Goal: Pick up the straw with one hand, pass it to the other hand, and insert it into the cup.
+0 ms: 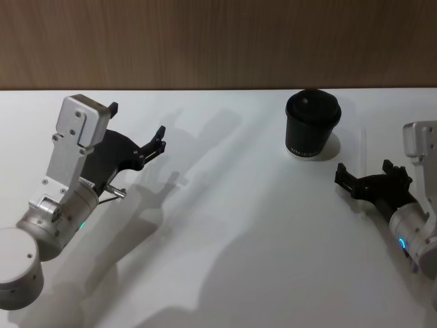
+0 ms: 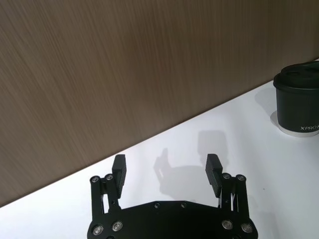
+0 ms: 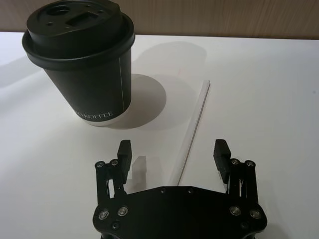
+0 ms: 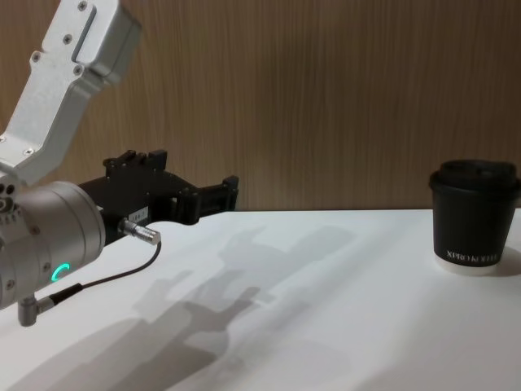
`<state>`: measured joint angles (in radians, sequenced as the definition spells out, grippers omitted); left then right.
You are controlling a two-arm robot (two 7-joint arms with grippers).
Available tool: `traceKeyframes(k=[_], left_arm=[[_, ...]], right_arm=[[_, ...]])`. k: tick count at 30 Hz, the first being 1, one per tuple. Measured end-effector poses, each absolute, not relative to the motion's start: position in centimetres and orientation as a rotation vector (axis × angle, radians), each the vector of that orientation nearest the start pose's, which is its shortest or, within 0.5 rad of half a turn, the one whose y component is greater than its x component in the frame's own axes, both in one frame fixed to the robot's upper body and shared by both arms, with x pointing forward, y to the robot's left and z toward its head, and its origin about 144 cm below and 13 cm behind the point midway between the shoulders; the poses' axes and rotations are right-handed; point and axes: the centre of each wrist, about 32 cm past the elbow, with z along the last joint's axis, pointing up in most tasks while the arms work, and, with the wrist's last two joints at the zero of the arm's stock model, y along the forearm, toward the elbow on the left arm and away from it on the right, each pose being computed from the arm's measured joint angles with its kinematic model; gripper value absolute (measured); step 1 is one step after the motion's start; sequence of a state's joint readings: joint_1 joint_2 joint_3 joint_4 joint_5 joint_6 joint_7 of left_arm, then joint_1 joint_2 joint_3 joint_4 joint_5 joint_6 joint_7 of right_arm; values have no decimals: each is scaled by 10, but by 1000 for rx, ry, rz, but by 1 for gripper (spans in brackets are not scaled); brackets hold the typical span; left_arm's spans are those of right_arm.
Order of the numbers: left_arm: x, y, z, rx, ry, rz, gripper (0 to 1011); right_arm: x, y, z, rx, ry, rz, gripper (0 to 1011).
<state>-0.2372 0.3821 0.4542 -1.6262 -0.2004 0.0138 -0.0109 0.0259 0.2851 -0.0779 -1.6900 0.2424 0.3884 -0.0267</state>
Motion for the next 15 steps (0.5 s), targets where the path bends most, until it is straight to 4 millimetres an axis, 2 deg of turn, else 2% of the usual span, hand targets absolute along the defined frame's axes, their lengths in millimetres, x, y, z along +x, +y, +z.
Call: traceKeyframes(k=[15], left_arm=[[492,198,1204,61,-268,1124,1003]], right_arm=[[471,-278,1181,-272,185,-1496,1001]])
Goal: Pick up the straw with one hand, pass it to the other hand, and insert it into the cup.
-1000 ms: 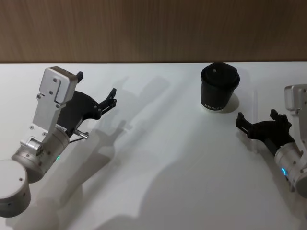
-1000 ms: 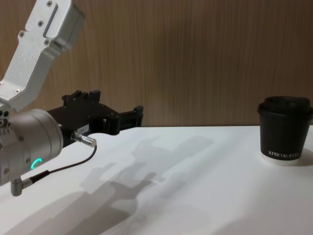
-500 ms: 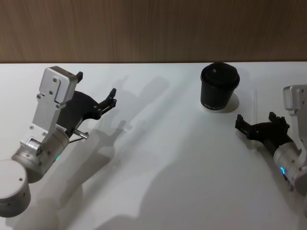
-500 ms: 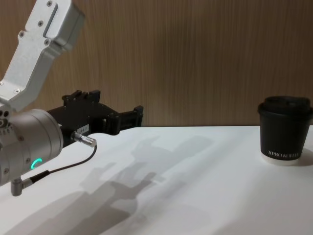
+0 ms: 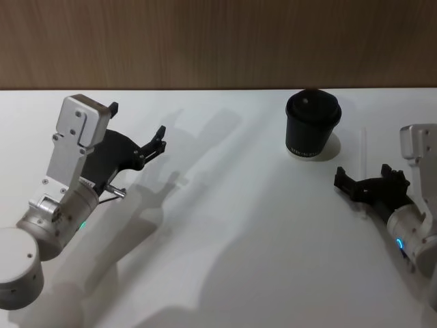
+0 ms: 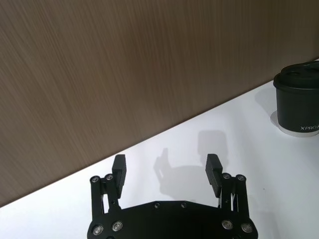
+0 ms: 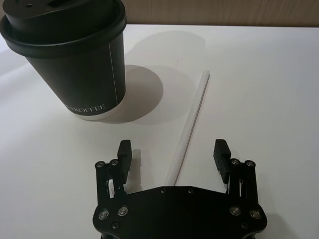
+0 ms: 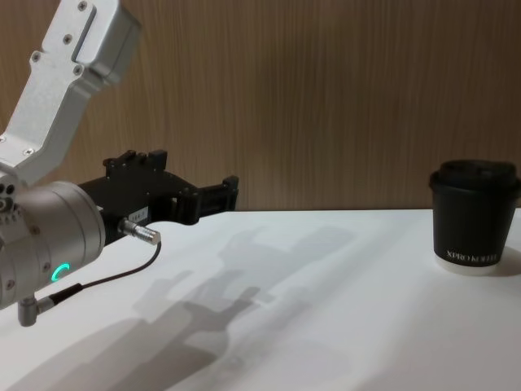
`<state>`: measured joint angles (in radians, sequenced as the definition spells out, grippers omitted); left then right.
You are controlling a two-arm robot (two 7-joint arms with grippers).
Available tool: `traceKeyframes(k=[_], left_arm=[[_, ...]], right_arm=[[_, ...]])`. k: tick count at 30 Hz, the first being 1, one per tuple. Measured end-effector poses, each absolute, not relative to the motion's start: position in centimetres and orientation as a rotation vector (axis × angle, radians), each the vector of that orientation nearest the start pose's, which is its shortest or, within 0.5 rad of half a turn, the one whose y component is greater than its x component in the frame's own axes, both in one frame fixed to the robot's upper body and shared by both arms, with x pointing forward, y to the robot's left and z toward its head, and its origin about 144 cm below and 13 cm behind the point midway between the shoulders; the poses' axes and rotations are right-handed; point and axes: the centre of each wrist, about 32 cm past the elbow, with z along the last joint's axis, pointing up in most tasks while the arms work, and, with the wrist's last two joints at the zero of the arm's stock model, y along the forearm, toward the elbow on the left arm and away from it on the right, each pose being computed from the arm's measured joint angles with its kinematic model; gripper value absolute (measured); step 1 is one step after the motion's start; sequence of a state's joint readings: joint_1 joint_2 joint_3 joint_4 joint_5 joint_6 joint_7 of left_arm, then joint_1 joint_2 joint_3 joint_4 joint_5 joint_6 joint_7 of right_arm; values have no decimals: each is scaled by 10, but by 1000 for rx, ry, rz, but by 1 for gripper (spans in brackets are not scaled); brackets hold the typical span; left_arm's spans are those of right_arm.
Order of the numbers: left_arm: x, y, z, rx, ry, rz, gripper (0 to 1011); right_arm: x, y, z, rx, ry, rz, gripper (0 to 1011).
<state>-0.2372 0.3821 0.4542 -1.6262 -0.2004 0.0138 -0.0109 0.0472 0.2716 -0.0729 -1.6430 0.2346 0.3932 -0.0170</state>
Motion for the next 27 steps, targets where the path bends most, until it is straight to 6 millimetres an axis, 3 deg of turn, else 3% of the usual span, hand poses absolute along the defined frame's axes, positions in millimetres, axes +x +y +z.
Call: traceKeyframes(k=[23,27], left_arm=[[492,198,1204,61,-268,1124,1003],[492,198,1204,61,-268,1124,1003]], right_arm=[[476,-278,1178,-277,192,-1505,1001],[476,-277,1178,-277,193,-1505,944]])
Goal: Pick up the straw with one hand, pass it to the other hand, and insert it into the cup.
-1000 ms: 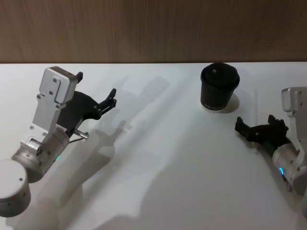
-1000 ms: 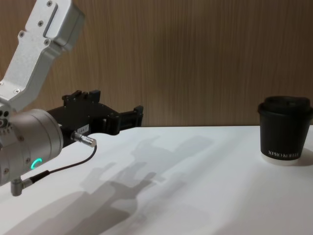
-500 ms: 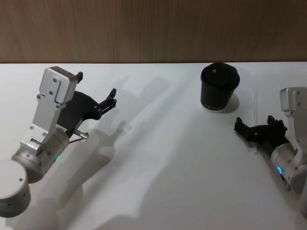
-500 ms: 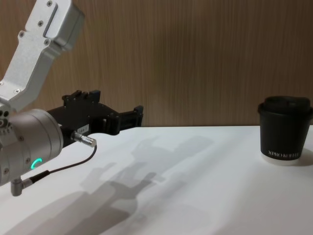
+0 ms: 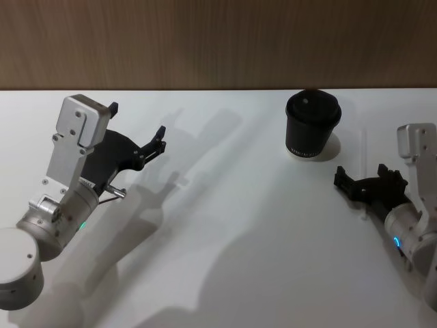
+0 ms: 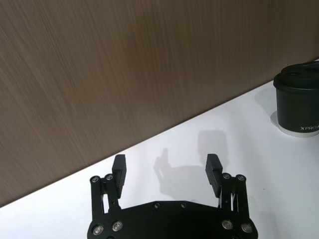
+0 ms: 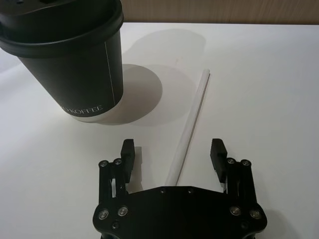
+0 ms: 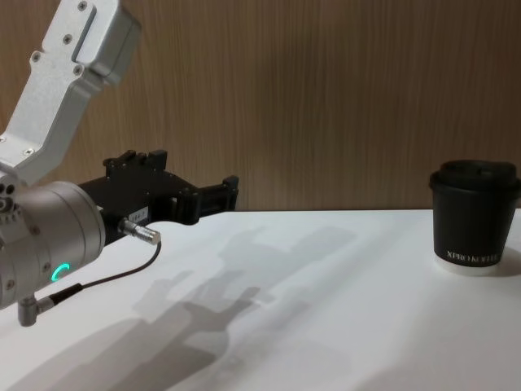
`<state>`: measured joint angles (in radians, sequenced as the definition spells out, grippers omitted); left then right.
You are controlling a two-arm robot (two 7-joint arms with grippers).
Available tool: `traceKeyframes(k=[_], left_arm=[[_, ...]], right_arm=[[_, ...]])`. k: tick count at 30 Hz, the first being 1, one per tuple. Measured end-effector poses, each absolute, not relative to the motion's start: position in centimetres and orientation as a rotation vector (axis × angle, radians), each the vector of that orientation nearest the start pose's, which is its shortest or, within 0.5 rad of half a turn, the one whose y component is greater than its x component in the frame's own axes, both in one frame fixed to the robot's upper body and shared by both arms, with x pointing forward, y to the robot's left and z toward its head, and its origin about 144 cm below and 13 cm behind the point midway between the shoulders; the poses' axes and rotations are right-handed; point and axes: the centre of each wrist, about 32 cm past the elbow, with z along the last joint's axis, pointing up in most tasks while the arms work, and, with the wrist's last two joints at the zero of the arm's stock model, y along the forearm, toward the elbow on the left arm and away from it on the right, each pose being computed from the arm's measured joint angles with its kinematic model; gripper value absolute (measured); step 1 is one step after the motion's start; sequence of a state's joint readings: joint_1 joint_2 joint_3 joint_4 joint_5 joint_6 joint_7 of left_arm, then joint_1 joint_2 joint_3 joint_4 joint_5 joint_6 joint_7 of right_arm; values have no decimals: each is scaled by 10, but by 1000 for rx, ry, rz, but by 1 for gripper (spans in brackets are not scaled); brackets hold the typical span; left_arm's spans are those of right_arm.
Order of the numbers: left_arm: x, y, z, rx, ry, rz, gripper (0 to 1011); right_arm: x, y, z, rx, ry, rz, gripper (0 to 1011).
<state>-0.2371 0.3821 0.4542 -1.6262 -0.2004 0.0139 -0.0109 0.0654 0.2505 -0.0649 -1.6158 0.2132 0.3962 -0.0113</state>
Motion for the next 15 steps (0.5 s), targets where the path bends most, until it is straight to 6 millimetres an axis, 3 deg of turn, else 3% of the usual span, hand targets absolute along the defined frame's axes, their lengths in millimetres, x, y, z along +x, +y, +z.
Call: traceKeyframes(k=[5,8,15], left_arm=[[492,198,1204,61,-268,1124,1003],[492,198,1204,61,-268,1124,1003],[492,198,1204,61,-268,1124,1003]], right_arm=[[476,-277,1178,-277,194,-1505,839],[476,-277,1178,-277,195,-1504,710],[477,-277,1178,-278,195,-1505,513]])
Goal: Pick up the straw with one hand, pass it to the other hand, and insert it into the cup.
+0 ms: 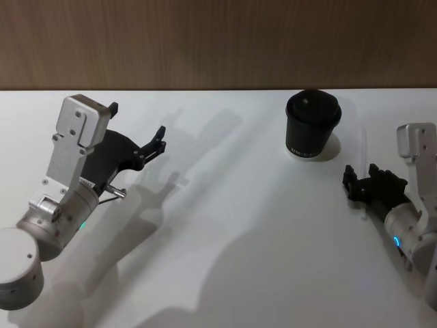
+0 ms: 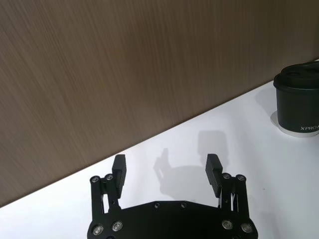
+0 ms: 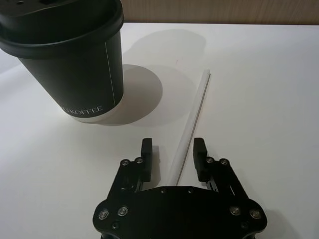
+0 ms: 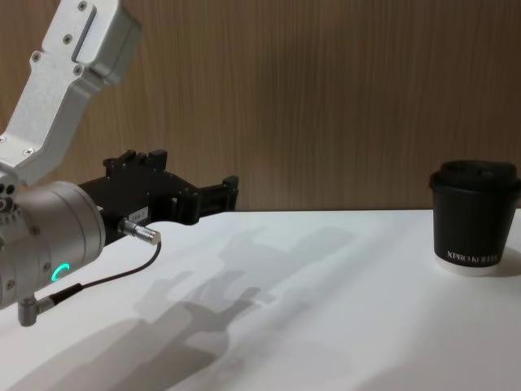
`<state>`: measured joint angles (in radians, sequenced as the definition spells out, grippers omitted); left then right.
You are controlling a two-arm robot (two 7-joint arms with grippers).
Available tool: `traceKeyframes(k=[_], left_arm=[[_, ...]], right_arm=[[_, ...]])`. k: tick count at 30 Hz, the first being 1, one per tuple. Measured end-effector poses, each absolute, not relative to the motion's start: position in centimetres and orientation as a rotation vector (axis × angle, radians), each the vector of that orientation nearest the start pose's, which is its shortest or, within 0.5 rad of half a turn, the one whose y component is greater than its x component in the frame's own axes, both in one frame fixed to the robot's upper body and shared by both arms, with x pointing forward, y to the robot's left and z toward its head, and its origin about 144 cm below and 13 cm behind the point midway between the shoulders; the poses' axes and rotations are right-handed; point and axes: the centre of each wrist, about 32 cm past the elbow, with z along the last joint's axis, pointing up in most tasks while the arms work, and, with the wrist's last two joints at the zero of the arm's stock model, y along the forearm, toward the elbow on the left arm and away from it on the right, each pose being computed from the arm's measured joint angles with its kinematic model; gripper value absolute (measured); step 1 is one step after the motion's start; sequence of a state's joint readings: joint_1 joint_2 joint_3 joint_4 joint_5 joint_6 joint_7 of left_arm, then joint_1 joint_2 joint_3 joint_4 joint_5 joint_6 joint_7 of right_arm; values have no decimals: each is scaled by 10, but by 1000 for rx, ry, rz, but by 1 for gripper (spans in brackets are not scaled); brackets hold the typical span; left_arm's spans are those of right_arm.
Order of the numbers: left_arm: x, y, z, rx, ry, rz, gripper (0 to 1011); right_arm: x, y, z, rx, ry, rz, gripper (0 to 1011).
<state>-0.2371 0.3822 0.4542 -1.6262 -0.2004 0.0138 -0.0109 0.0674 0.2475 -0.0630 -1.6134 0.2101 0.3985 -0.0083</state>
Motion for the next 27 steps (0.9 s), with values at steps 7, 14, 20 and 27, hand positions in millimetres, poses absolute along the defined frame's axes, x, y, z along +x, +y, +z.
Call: traceKeyframes(k=[7,14,20,27], left_arm=[[492,198,1204,61,-268,1124,1003],[492,198,1204,61,-268,1124,1003],[492,198,1204,61,-268,1124,1003],[492,198,1204,61,-268,1124,1003]], right_arm=[[477,-277,1178,-279,196,-1505,284],[477,-277,1178,-280,197,-1505,84],[477,-277,1178,-279,197,-1505,33],[477,-277,1178,-278,190,-1507,7]])
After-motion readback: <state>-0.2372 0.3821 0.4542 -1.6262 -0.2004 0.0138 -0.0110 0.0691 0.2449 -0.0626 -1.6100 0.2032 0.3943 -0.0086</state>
